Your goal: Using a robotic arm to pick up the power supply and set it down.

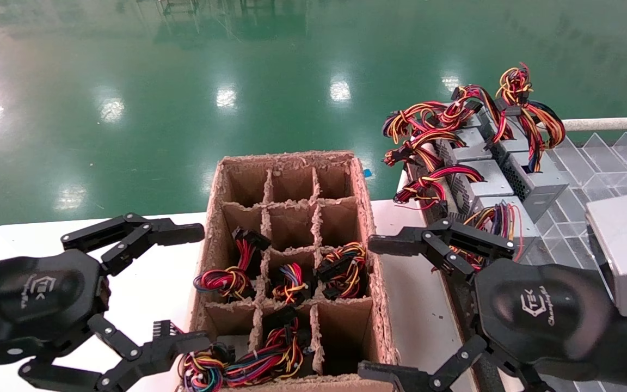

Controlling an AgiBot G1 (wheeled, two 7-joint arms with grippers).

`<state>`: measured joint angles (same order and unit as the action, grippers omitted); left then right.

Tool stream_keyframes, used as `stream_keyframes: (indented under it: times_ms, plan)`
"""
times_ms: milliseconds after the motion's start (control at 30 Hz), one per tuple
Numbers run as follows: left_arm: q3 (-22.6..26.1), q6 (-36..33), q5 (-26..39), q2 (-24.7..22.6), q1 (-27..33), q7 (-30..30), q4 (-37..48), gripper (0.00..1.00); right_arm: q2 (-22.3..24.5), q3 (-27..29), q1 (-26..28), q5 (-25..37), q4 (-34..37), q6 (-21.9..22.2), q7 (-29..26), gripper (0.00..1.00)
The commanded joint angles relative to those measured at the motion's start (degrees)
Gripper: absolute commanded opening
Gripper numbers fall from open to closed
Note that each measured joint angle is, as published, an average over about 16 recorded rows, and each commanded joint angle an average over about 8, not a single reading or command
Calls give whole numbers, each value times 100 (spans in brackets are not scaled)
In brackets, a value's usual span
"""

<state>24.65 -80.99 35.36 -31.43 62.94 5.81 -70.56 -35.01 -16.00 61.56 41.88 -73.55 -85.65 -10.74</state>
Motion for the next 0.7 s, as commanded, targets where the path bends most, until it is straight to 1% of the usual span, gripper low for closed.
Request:
stream_keyframes:
  times_ms: [33, 700]
  plan:
    - [0, 0, 0, 0, 0, 0, 0, 100, 0, 0, 0, 1, 0, 0, 0, 100]
    - [0, 0, 0, 0, 0, 0, 0, 100, 0, 0, 0, 1, 0, 0, 0, 100]
